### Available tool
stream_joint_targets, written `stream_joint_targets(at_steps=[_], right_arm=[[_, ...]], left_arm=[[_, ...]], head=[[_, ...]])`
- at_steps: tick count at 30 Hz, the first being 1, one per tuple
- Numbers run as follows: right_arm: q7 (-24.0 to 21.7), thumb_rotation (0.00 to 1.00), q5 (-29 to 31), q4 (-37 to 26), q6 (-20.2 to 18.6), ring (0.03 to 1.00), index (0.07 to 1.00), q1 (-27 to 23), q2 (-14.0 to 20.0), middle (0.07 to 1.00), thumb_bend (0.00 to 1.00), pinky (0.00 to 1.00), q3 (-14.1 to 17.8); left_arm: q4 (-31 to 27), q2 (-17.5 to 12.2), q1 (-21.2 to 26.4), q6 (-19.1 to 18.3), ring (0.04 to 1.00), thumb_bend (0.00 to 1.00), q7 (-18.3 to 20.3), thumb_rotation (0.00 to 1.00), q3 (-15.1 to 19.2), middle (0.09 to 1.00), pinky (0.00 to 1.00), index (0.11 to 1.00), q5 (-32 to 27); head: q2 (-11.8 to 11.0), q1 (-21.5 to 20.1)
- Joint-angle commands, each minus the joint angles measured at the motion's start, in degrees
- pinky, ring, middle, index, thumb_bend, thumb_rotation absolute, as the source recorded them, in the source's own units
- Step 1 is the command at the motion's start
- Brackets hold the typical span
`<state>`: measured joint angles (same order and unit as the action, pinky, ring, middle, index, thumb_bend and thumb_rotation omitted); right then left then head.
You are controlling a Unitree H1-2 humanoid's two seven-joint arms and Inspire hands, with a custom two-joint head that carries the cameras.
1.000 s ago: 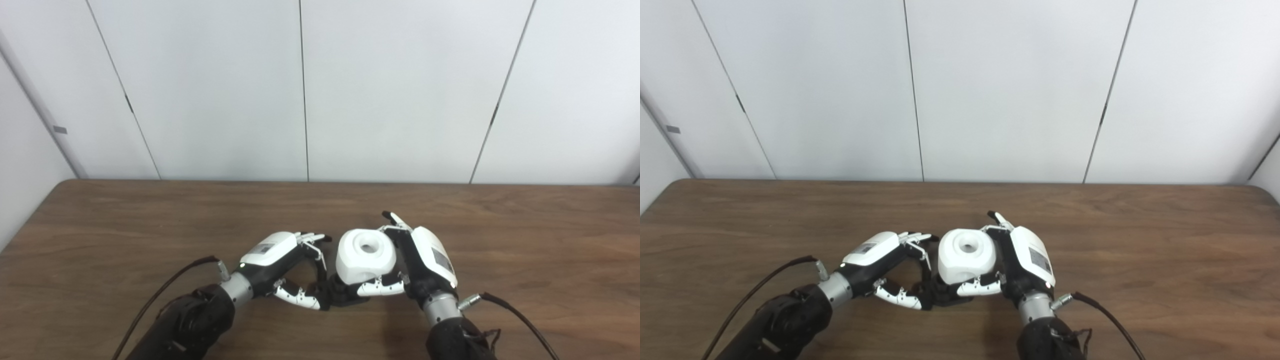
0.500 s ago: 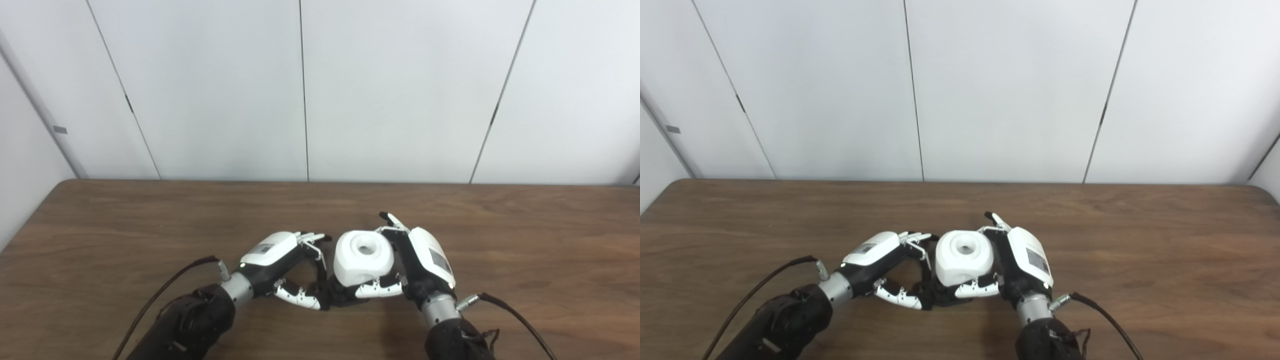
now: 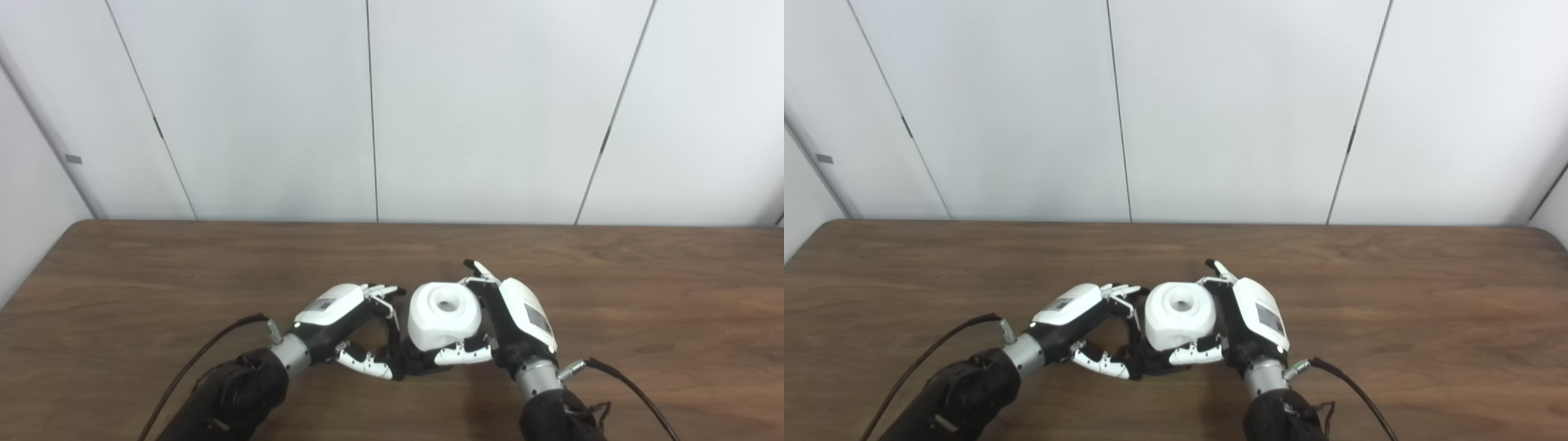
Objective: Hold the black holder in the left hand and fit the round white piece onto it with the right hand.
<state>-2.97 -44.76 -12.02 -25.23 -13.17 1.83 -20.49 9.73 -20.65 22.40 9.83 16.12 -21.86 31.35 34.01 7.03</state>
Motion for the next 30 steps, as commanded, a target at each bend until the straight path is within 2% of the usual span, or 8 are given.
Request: stream_joint_targets(at_steps=[1,6,14,30], right_arm=[[-1.86,0.14,-0.31,-0.74,0.1,0.914,0.481,-0.7,-0.8,0.933,0.5,0.72,-1.49],[-1.88,0.14,-0.06,-0.21,0.12,0.918,0.481,-0.44,-1.04,0.937,0.5,0.7,-1.76],[-2.13,0.14,0.3,-0.93,0.47,0.935,0.481,-0.45,-1.14,0.944,0.5,0.73,-2.08],[-0.68,0.14,1.03,-1.96,1.87,0.947,0.481,-1.8,-1.4,0.937,0.5,0.78,-1.33]], left_arm=[[-0.08,0.76,0.98,0.33,0.963,0.52,-0.03,0.05,-0.75,0.944,1.0,0.477,1.16],[-0.08,0.87,0.95,0.23,0.962,0.52,-0.13,0.05,-0.84,0.943,1.0,0.477,1.38],[0.71,1.12,1.17,0.5,0.959,0.52,-0.65,0.05,-0.99,0.942,1.0,0.477,1.51],[3.37,1.57,1.7,2.22,0.962,0.51,-2.08,0.05,-1.42,0.944,0.99,0.477,1.95]], head=[[0.07,0.16],[0.0,0.49],[-0.23,0.76],[-2.21,0.48]])
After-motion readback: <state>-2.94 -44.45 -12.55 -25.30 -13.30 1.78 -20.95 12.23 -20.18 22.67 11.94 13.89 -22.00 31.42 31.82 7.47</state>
